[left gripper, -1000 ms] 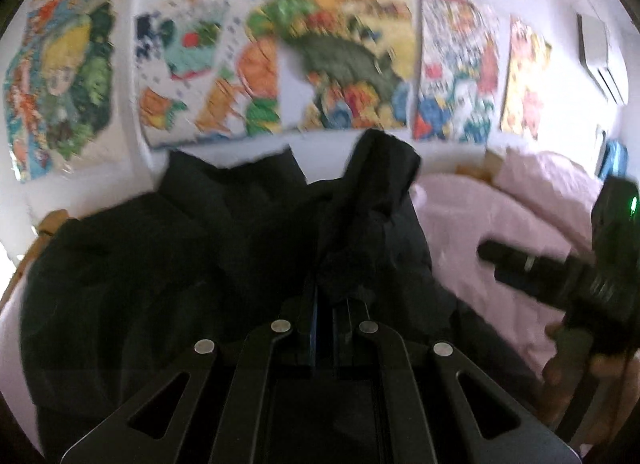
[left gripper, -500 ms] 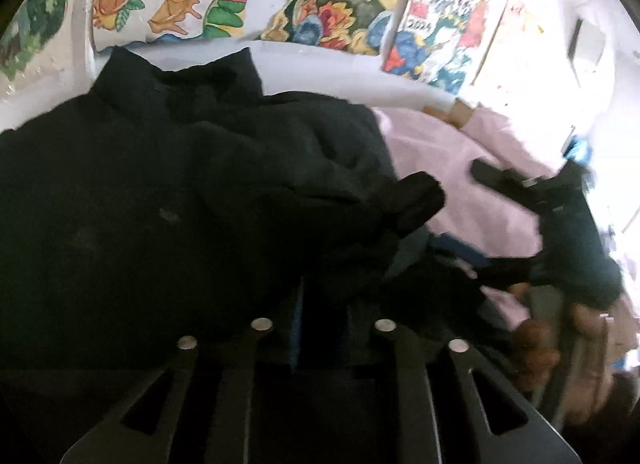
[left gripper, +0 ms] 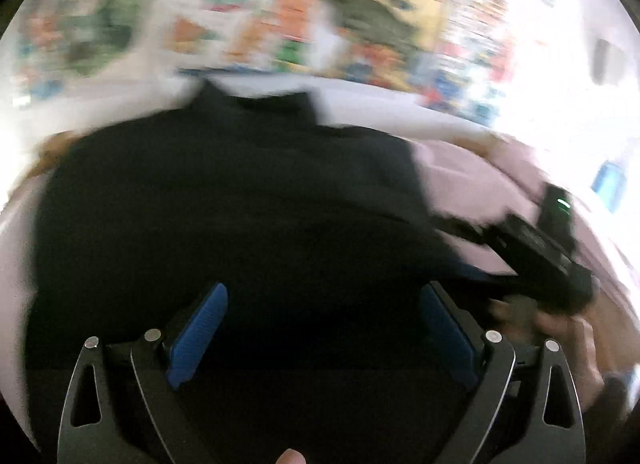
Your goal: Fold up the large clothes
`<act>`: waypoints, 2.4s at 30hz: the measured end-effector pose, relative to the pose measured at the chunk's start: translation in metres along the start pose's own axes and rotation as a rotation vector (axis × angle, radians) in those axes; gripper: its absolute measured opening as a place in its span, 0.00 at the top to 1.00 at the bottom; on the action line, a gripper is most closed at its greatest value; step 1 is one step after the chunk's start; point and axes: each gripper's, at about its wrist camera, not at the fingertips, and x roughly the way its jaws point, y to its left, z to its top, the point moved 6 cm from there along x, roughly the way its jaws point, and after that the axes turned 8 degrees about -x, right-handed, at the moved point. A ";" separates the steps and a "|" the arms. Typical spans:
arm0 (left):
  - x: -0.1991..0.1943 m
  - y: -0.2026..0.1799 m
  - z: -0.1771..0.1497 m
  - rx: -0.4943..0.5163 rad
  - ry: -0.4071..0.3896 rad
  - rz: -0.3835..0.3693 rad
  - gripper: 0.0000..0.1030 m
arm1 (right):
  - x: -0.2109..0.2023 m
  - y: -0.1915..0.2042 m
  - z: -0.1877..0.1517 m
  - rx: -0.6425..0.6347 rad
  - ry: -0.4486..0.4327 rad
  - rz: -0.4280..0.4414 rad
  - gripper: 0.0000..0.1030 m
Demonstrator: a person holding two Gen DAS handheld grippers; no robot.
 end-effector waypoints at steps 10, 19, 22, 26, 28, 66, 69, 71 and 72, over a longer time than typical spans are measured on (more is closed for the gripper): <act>-0.068 0.164 0.014 -0.272 -0.112 0.243 0.08 | 0.002 0.021 -0.023 -0.085 0.104 -0.253 0.87; -0.076 0.220 0.021 -0.302 -0.129 0.278 0.08 | -0.046 0.058 0.008 -0.397 -0.135 -0.455 0.93; -0.056 0.226 0.031 -0.319 -0.107 0.256 0.08 | -0.025 0.038 0.004 -0.377 -0.092 -0.502 0.93; -0.012 0.228 0.045 -0.310 -0.043 0.269 0.08 | 0.000 0.010 -0.009 -0.382 -0.030 -0.548 0.92; 0.016 0.232 0.043 -0.279 0.007 0.338 0.08 | 0.005 0.005 -0.009 -0.392 -0.024 -0.558 0.92; -0.134 0.110 0.052 -0.037 -0.076 0.184 0.03 | -0.140 0.243 0.023 -0.542 -0.025 -0.391 0.15; -0.141 0.103 0.062 -0.018 -0.083 0.179 0.03 | -0.140 0.272 0.025 -0.581 -0.013 -0.384 0.04; -0.136 0.103 0.068 -0.011 -0.070 0.183 0.03 | -0.129 0.278 0.025 -0.636 0.012 -0.393 0.03; -0.129 0.102 0.073 -0.005 -0.057 0.194 0.03 | -0.117 0.278 0.026 -0.670 0.032 -0.400 0.03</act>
